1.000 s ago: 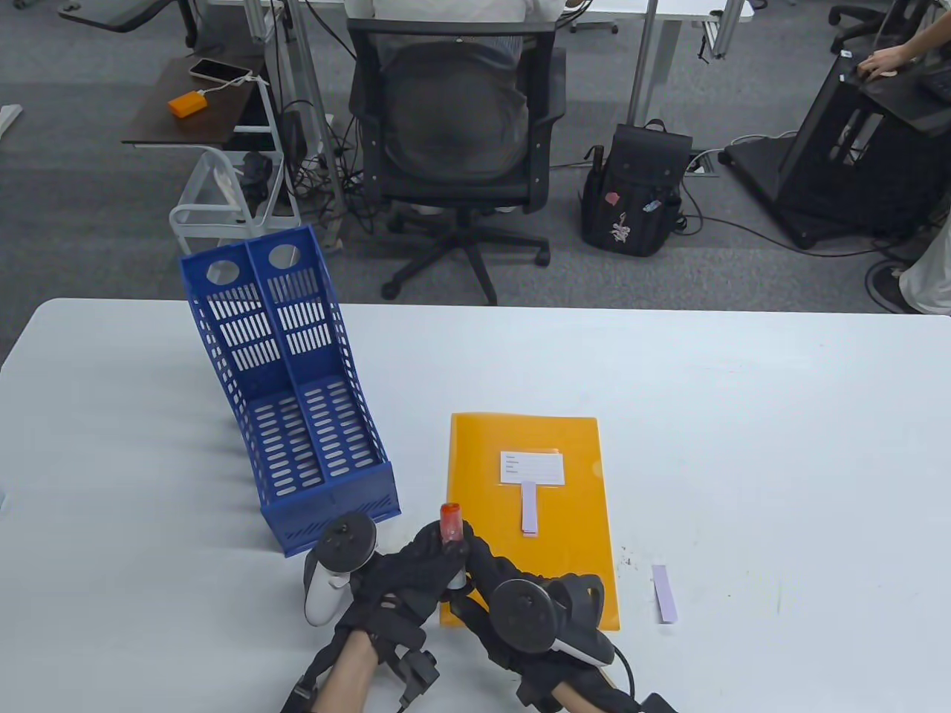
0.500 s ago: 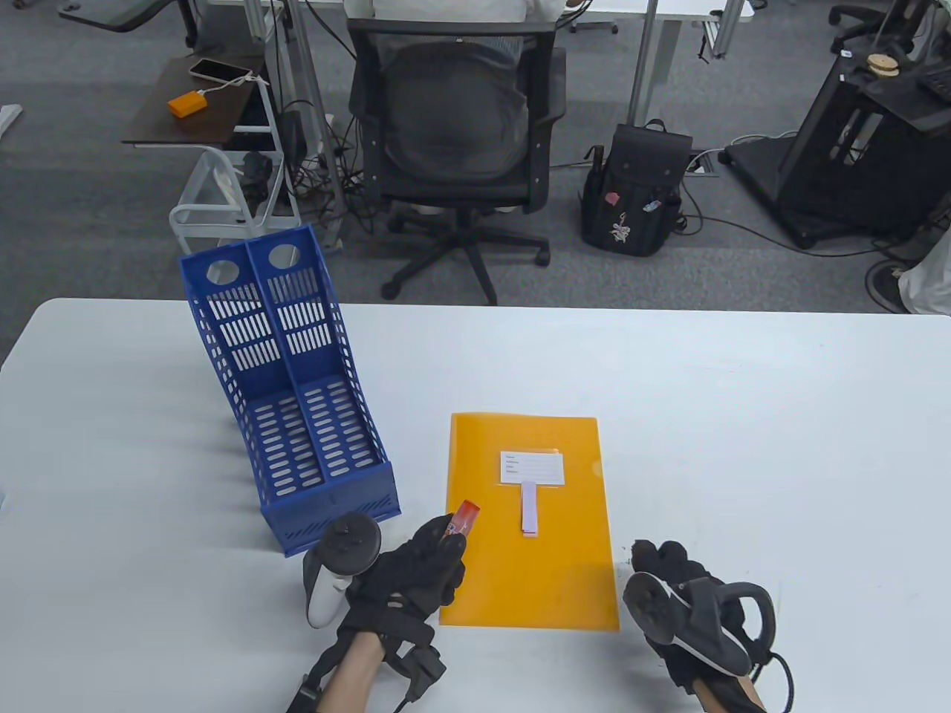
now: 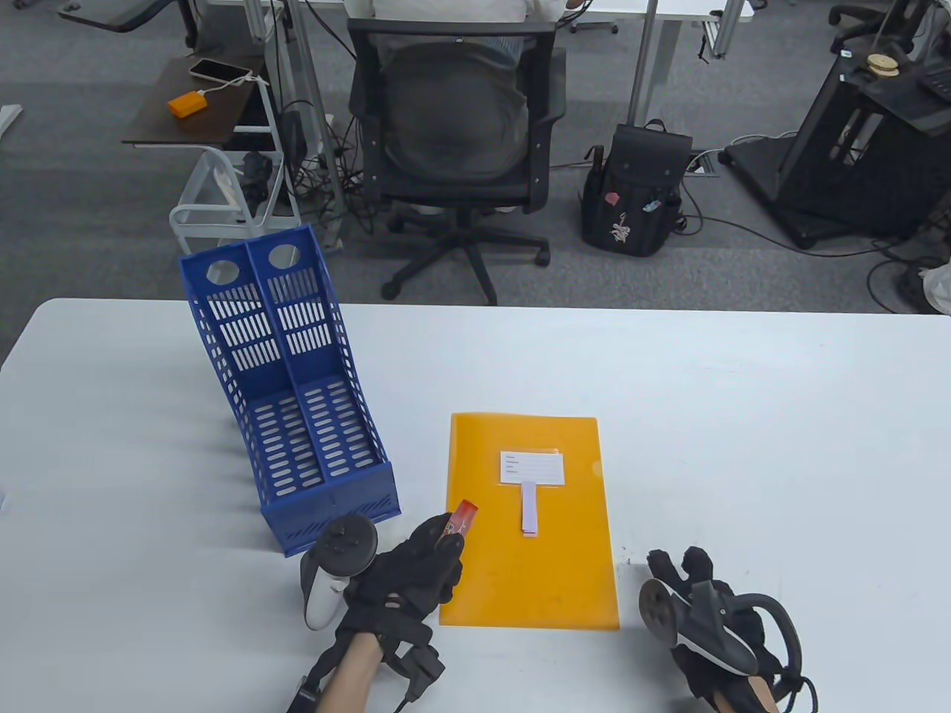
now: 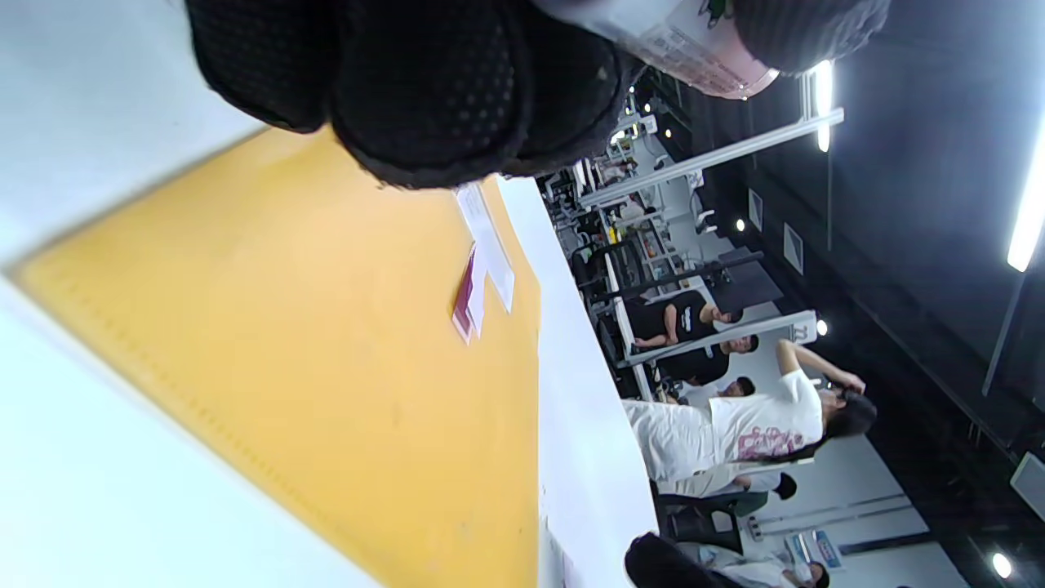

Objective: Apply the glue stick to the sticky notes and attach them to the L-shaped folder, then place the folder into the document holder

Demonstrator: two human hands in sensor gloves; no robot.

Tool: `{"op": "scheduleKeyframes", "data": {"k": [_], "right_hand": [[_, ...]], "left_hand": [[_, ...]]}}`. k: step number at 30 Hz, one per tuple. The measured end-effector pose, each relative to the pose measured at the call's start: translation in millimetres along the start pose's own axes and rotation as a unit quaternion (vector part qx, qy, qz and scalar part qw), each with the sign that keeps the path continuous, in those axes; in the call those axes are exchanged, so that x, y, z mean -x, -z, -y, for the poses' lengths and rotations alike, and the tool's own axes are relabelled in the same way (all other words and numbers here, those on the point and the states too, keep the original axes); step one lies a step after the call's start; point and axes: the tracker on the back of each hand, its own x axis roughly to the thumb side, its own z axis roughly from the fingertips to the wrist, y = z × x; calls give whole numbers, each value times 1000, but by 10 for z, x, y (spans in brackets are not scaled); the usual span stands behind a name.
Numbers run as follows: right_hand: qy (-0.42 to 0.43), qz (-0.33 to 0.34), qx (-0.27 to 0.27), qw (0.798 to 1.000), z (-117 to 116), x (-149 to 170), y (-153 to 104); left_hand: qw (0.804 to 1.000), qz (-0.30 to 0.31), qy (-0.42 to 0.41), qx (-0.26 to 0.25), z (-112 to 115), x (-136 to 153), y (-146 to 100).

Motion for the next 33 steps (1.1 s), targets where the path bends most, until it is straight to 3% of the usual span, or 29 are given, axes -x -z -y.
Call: {"op": "scheduleKeyframes", "data": {"k": [15,21,33], "right_hand": [[51,-31,65,996,-11,106,-23],[37,-31,66,997,-13,82,8],[45,-46,134,989,105,89,49]], "left_hand": [[1000,-1,1,-3,-13,18,9],[1000,-4,5,-2,-11,19,6],[999,-19,27,-26,-28,27,-4]]}}
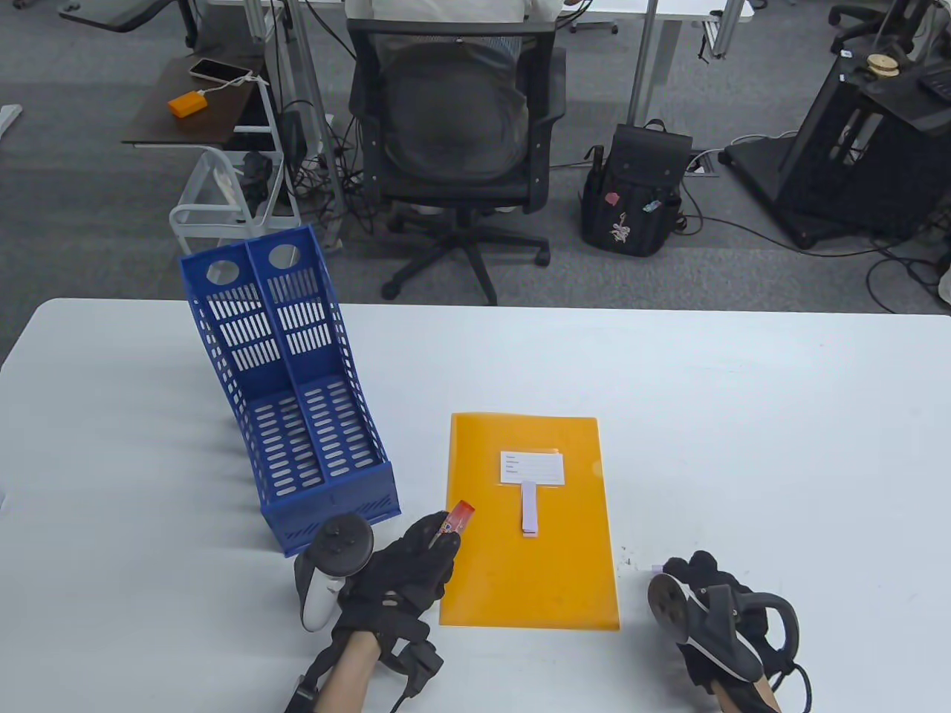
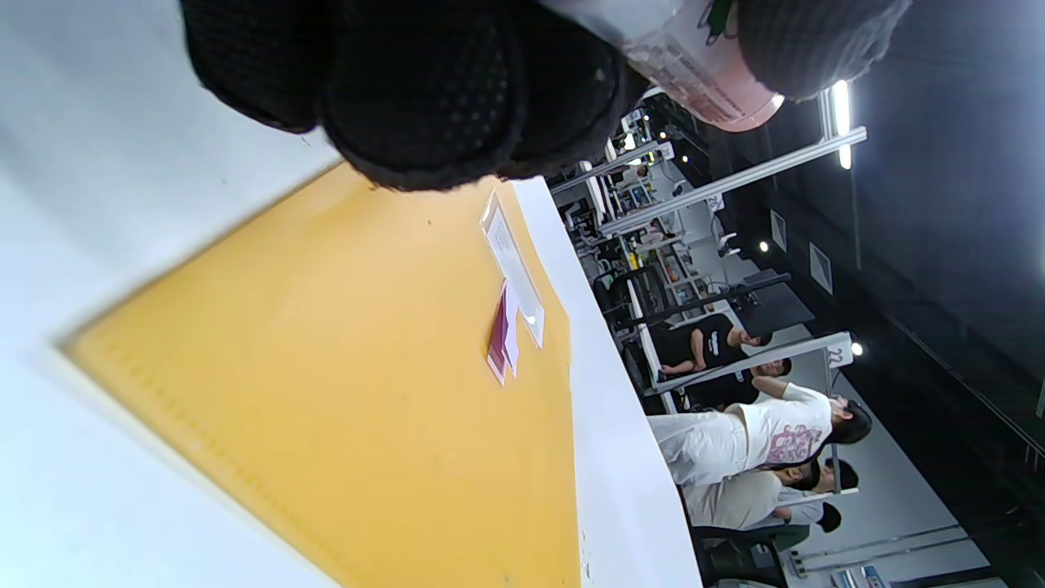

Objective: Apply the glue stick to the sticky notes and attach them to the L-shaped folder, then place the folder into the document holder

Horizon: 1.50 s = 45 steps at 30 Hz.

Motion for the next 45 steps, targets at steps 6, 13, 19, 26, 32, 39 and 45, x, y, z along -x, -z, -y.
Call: {"op": "scheduleKeyframes", "data": {"k": [6,13,19,26,32,39,45], "right_hand": [[9,-25,0,1000,5,29,73],[19,-44,11,999,103,-25,159],[18,-16,63,998,342,-459,217],[216,93,-58,970,454,-1223,219],[343,94,-156,922,210,-1346,283],[262,17,-117,958,58,-1165,310],[219,-5,-123,968,-45,-1176,324]], "left_hand": [[1000,2,19,-16,-20,-3,-7],[999,6,39,-22,-29,-22,-12],[999,0,41,-21,-27,-7,-3],[997,9,73,-34,-37,-29,-25],[965,69,229,-106,17,-275,-90],[946,74,311,-59,251,-542,25],[908,74,411,-35,557,-717,152]]}}
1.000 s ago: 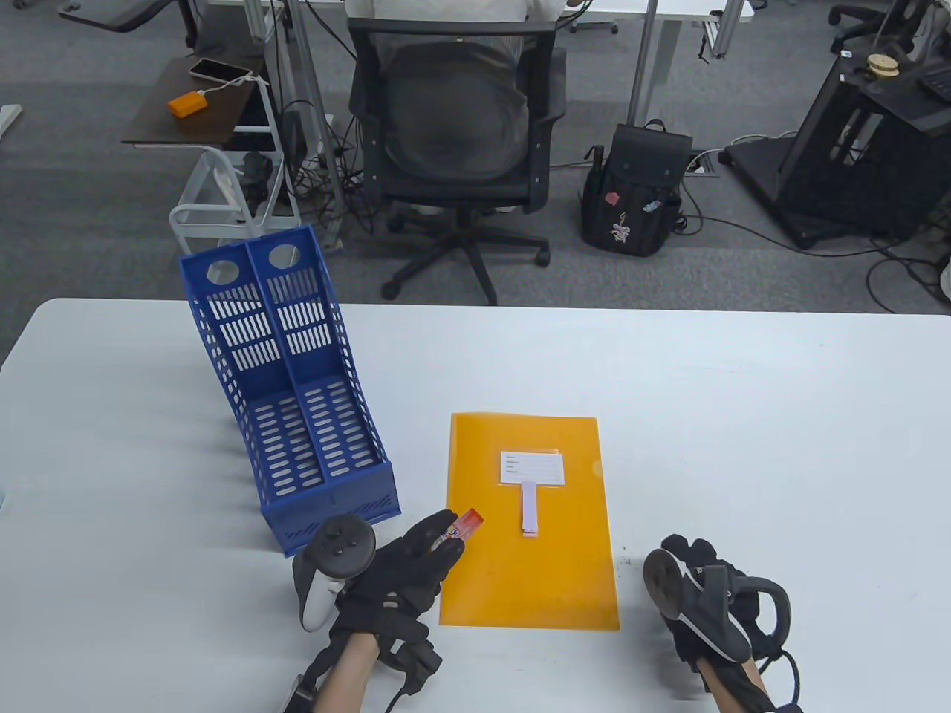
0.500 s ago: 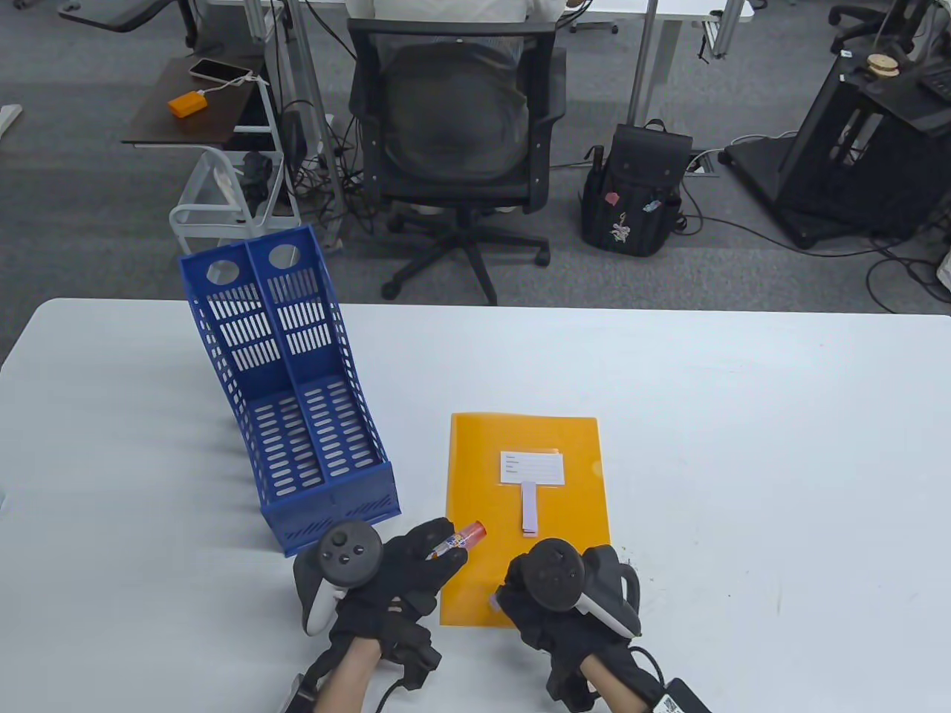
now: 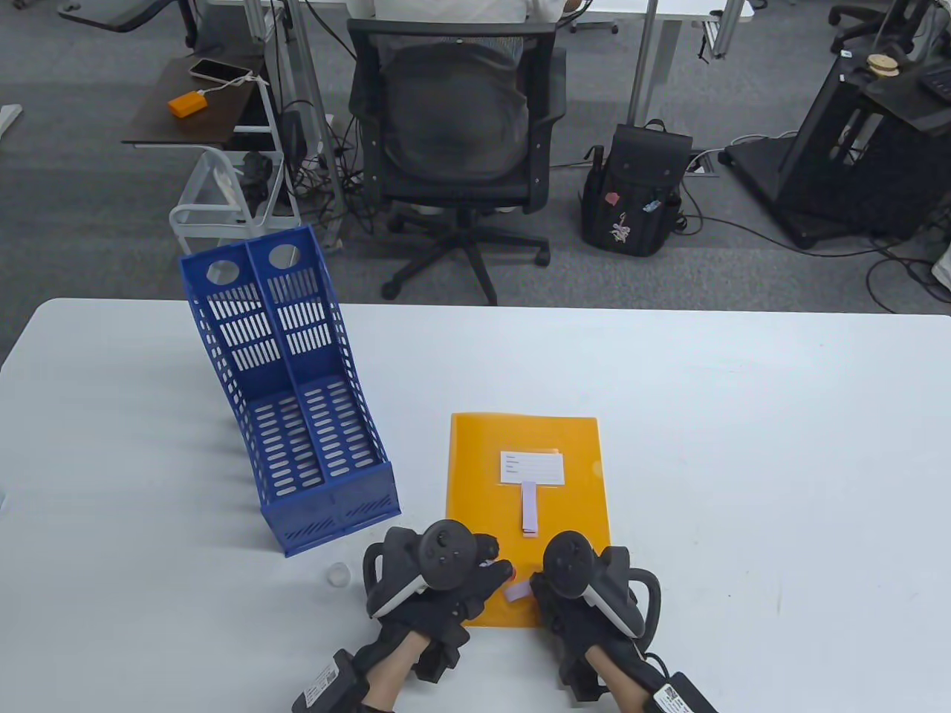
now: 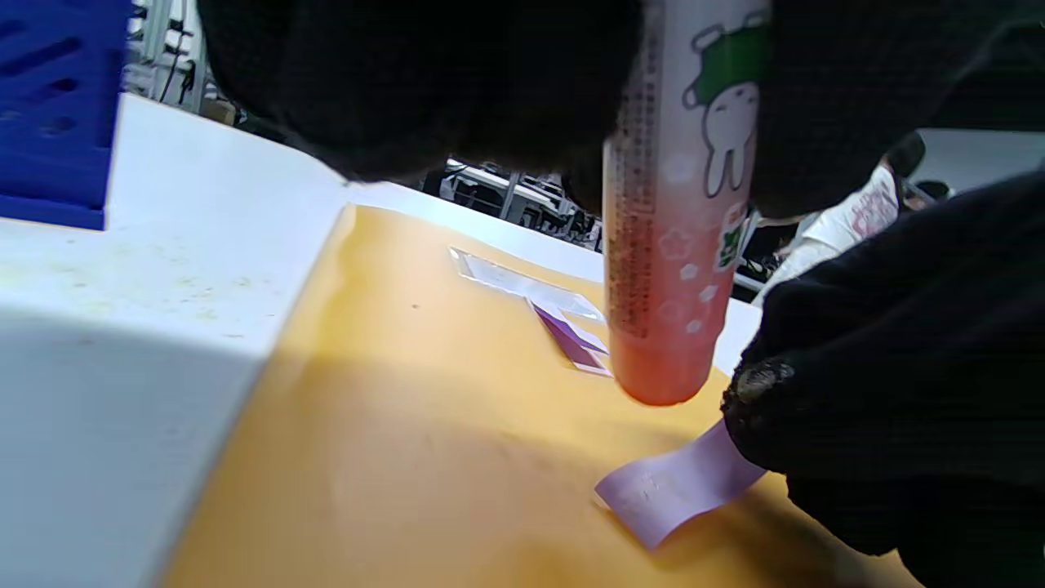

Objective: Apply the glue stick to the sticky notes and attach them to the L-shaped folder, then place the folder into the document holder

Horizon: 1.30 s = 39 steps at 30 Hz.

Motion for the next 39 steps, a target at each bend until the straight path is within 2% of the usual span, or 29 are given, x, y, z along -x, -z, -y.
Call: {"op": "scheduleKeyframes", "data": {"k": [13,20,30,39], "right_hand": [[5,4,-11,1000,-30,8,-3],[-4,8,-12,1000,-26,3,-3],[-71,24,3,997,-56,-68,-7],[-60,15,-8,998,-50,-40,14]], "left_hand": [[998,16,55,32,178,-333,168],[996,15,77,38,241,-379,183],[994,11,94,48,230,-396,189],[993,7,110,48,205,-351,157]]}}
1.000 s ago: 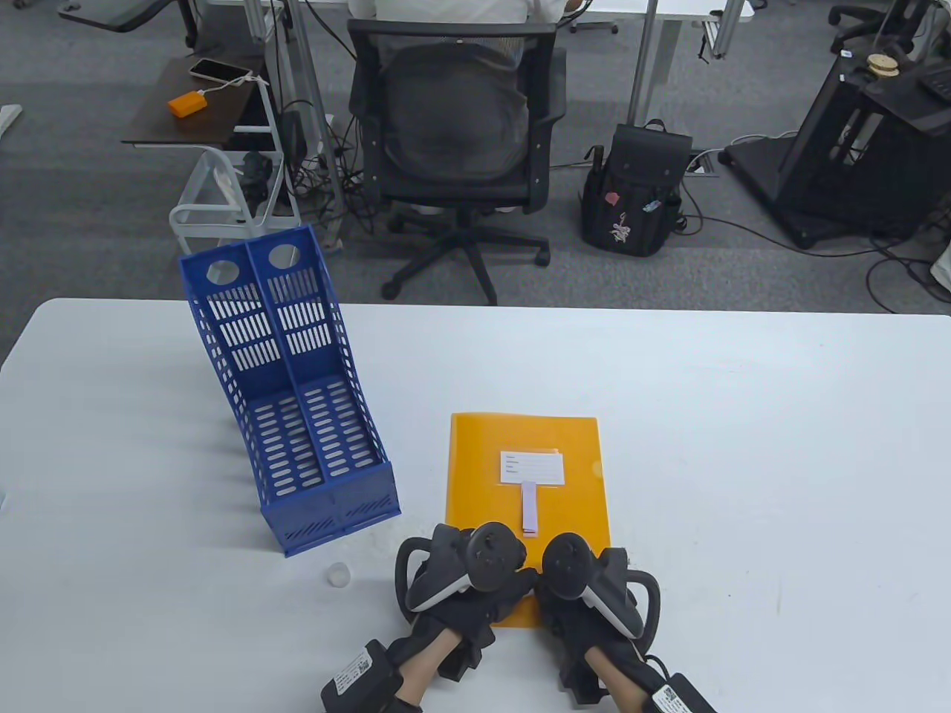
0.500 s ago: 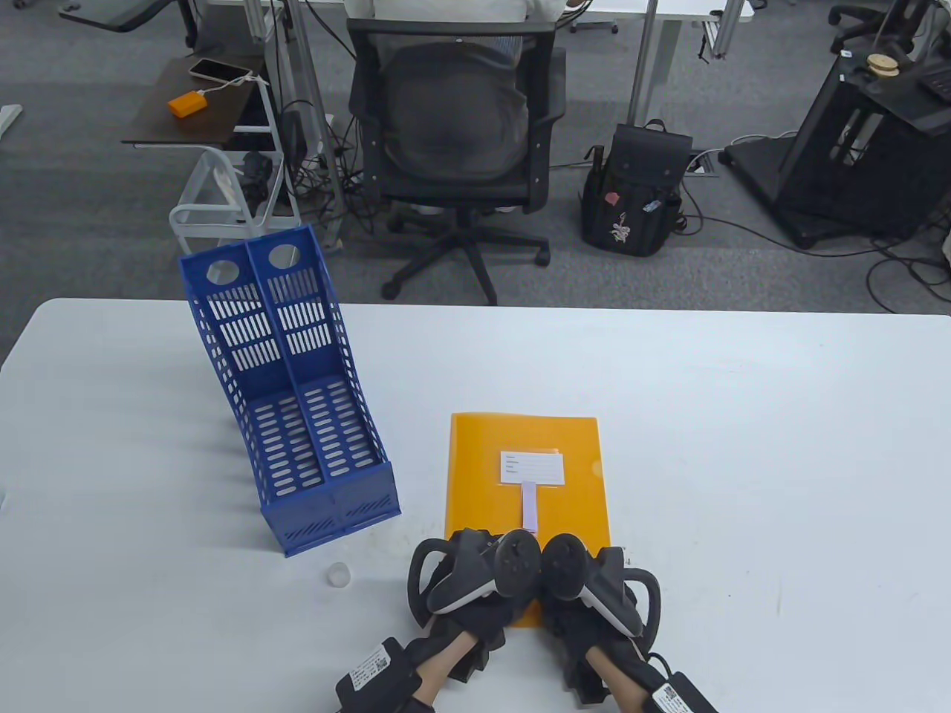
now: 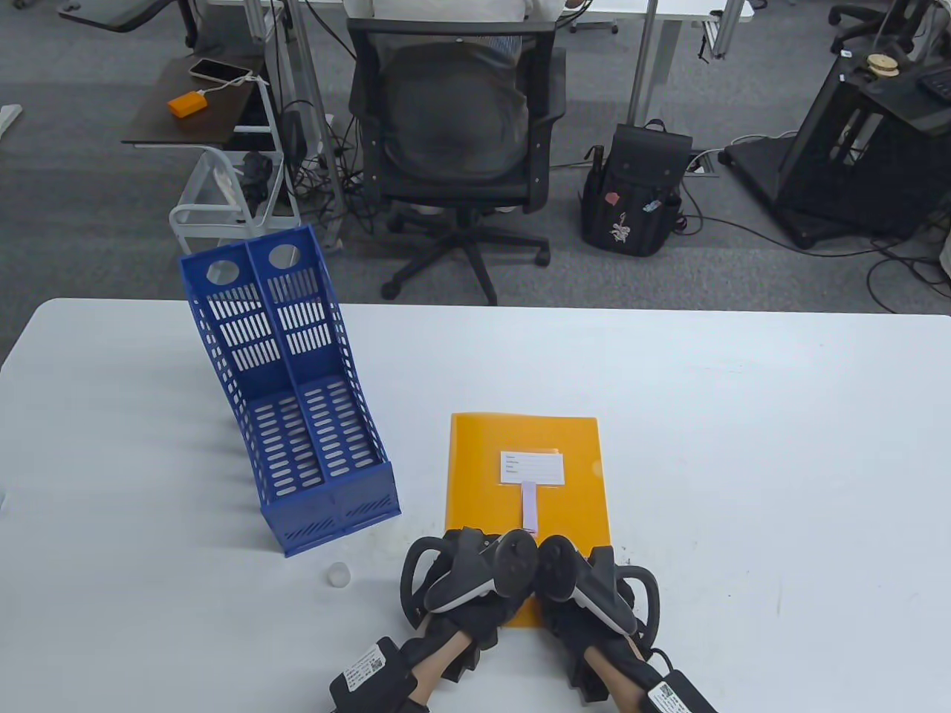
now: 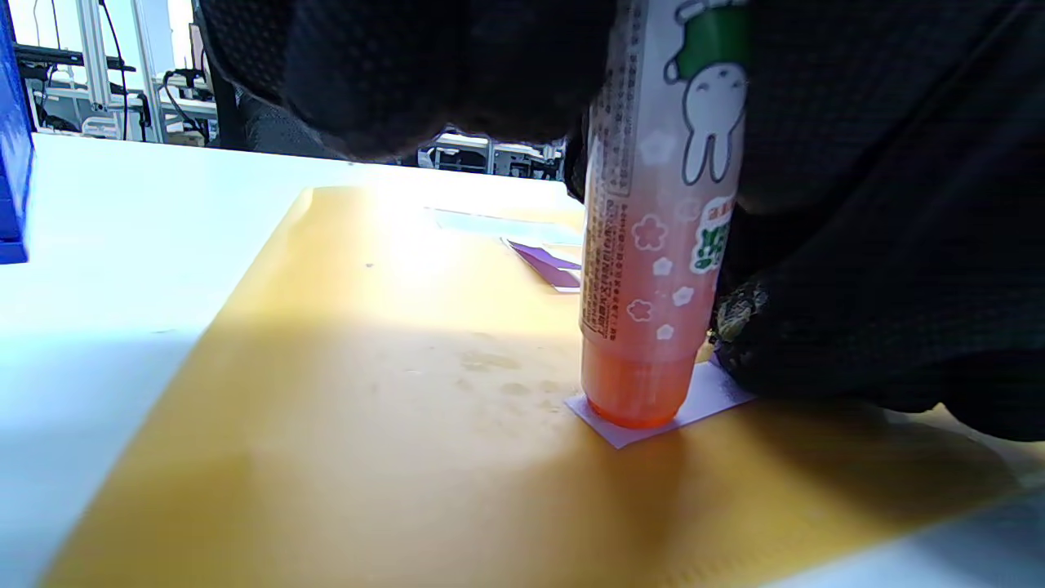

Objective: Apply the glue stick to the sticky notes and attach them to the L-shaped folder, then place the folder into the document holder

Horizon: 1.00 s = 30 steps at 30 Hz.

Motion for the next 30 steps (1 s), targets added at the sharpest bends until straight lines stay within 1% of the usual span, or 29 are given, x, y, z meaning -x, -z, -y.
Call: {"op": "scheduleKeyframes", "data": {"k": [5,9,14,18,21,23,27,30], "right_hand": [[-4,-1,-3,1000,1,-1,-3],[-2,-2,-7,1000,2,-1,-4],[2,0,-10,1000,-4,4,3],[7,1,-10,1000,-7,13,5],[10,1,-10,1000,-9,20,6],[11,1,-11,1000,-9,23,7],[6,4,-10,1000,-8,18,5],[-5,7,-8,1000,-7,0,4]], "left_hand": [[1000,0,11,-5,-4,38,-41],[999,-1,28,-19,-30,50,-93],[999,-2,6,-40,-88,19,-106],[1000,6,8,-27,-34,-86,-49],[1000,8,3,-16,29,-111,-18],[1000,7,1,-21,27,-101,-20],[1000,1,5,-9,15,-72,-30],[1000,-5,-3,-4,10,5,-52]]}}
